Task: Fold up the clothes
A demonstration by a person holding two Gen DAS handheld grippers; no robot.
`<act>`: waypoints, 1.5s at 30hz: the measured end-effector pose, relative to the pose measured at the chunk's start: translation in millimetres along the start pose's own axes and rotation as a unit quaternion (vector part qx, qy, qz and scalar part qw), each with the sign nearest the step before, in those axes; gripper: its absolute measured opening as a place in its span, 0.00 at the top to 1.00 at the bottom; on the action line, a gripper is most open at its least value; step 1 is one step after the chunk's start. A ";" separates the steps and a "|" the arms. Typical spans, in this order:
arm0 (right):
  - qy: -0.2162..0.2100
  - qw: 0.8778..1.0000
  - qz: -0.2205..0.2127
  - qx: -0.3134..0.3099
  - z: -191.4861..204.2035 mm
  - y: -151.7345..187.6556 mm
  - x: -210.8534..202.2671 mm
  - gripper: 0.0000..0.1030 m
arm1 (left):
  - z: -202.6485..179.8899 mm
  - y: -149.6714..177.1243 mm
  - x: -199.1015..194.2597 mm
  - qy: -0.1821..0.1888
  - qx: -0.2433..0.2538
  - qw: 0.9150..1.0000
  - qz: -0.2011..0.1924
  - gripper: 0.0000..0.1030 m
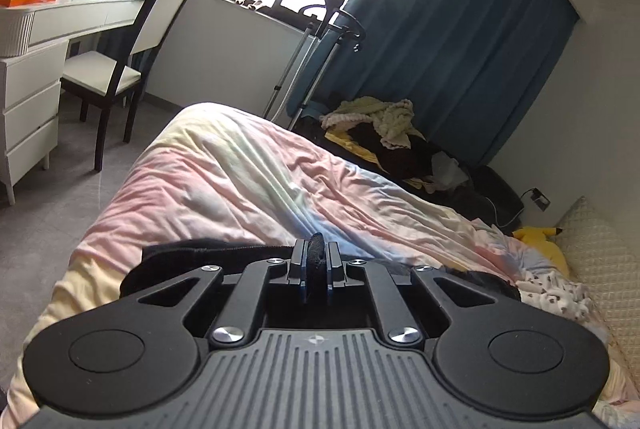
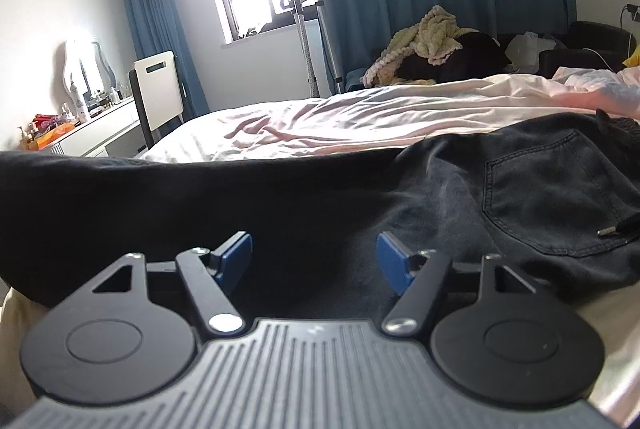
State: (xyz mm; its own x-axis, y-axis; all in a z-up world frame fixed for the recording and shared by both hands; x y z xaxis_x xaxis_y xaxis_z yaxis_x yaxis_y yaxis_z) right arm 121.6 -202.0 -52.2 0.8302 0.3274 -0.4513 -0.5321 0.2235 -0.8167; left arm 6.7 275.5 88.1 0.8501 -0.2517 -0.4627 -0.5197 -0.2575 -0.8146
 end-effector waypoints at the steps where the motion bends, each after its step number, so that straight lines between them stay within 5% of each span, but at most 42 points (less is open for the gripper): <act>1: -0.002 1.000 -0.001 0.002 -0.2 -0.3 -2.5 0.31 | -1.3 8.9 -8.1 0.002 -0.002 1.000 0.006 0.90; 11: -0.023 1.000 -0.006 0.013 2.3 0.6 -22.5 0.31 | -0.5 120.1 -52.8 0.045 -0.057 0.996 0.052 0.90; 19: -0.042 0.999 0.006 -0.013 20.3 8.7 -23.9 0.31 | 15.5 148.9 -49.4 0.052 -0.084 0.993 0.071 0.89; 21: -0.046 0.999 0.005 -0.019 22.9 9.9 -24.7 0.31 | 15.8 147.7 -48.5 0.050 -0.075 0.993 0.078 0.83; 26: -0.063 0.998 0.000 -0.015 27.7 8.9 -25.0 0.31 | 16.0 140.6 -63.1 0.060 -0.056 0.993 0.081 0.43; 32: -0.095 0.994 0.053 -0.001 39.9 18.8 11.8 0.31 | 39.2 104.9 -62.5 0.078 -0.059 0.994 0.048 0.26; 35: -0.098 0.989 0.107 -0.015 46.0 41.0 33.2 0.31 | 49.7 81.0 -30.3 0.075 -0.076 0.993 0.045 0.24; 39: -0.107 0.975 0.192 -0.013 44.3 70.3 48.2 0.31 | 84.2 56.2 39.4 -0.002 -0.083 0.992 0.098 0.17; 45: -0.109 0.974 0.198 -0.018 46.2 74.8 45.8 0.31 | 127.4 27.3 111.4 -0.078 -0.102 0.984 0.125 0.17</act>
State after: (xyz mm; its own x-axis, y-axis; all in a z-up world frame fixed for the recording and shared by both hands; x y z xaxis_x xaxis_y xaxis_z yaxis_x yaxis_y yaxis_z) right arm 112.1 -127.9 -117.3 0.5039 0.5692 -0.6497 -0.7943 0.0099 -0.6074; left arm 98.1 359.2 -30.3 0.6877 -0.1889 -0.7010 -0.7074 -0.3913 -0.5886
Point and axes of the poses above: each gripper's, at about its wrist camera, not at the fingertips, and x roughly the way its jaws point, z to its left, y to its underside, the point moved 5 cm from there along x, roughly the way its jaws point, and after that the axes turned 7 degrees about x, right-handed, at the moved point
